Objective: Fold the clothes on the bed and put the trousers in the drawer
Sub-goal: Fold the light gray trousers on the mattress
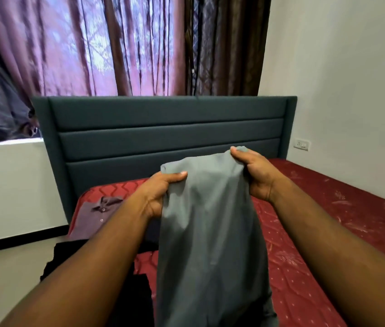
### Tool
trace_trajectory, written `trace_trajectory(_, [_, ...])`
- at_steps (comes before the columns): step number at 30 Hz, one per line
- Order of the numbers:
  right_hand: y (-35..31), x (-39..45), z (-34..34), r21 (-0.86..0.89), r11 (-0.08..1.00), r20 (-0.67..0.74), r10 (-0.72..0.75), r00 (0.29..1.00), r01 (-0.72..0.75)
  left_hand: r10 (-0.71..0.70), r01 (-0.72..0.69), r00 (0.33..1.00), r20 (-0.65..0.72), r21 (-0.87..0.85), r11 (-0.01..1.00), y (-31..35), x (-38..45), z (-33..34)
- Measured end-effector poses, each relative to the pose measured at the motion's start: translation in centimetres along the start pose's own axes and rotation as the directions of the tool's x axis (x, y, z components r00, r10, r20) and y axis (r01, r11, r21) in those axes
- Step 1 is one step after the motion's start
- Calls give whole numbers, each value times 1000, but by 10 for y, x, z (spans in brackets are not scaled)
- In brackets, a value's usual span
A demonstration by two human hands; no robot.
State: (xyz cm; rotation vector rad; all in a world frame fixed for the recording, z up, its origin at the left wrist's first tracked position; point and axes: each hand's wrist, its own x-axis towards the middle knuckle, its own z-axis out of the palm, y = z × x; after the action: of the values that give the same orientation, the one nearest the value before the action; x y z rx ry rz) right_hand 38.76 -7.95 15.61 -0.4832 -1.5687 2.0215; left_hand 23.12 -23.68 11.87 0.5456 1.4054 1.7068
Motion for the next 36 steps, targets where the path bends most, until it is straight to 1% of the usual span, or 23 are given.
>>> trace_trajectory(2, [-16,5,-2,-67,997,-85,-29,996,24,-48,50,998,-52,45,998,30,1,-1])
trace_trajectory(5, [-33,11,-1,-130,991,-181,-57,982,34,-25,33,993,-119,65,997,66,5,-1])
trace_trajectory(9, [-54,17,10,-155,988,-241,-55,969,18,-16,44,976,-217,121,992,92,7,1])
trace_trajectory(10, [-60,19,12,-166,986,-249,-51,967,9,5,30,971,-238,145,989,97,5,3])
trace_trajectory(11, [-65,22,14,-171,985,-260,-50,964,5,47,-11,968,-247,148,989,101,6,4])
trace_trajectory(12, [-70,24,15,-172,985,-271,-56,961,9,117,-84,959,-257,135,987,105,5,6])
trace_trajectory(14, [-76,28,16,-163,986,-293,-70,954,23,276,-267,918,-285,72,961,113,2,6])
trace_trajectory(15, [-78,29,15,-167,986,-297,-79,952,29,321,-321,900,-294,50,946,117,0,7])
trace_trajectory(17, [-78,27,12,-207,978,-296,-99,950,37,343,-346,891,-297,45,937,120,-3,7])
trace_trajectory(19, [-76,25,10,-269,962,-291,-130,948,50,342,-336,887,-310,75,939,118,-6,6])
trace_trajectory(21, [-75,21,8,-287,954,-271,-166,948,85,342,-329,875,-343,99,939,118,-9,7])
trace_trajectory(23, [-75,18,7,-274,945,-243,-247,938,178,371,-355,846,-382,115,928,122,-13,10])
trace_trajectory(25, [-80,14,9,-291,917,-229,-344,911,273,432,-392,803,-411,181,902,130,-19,16])
trace_trajectory(26, [-83,12,11,-310,903,-221,-373,901,298,463,-405,786,-409,225,886,135,-22,19])
trace_trajectory(27, [-87,11,13,-320,894,-217,-391,895,313,489,-409,779,-393,274,870,139,-24,21])
trace_trajectory(29, [-94,9,14,-350,869,-207,-435,876,349,502,-385,787,-359,350,854,146,-26,23])
trace_trajectory(32, [-96,4,15,-474,807,-138,-464,875,353,458,-297,817,-351,424,856,149,-29,23])
trace_trajectory(34, [-92,5,12,-475,809,-166,-469,867,347,407,-210,853,-327,500,841,144,-28,23])
trace_trajectory(36, [-85,11,10,-465,834,-234,-440,867,298,376,-155,869,-321,546,823,136,-23,20])
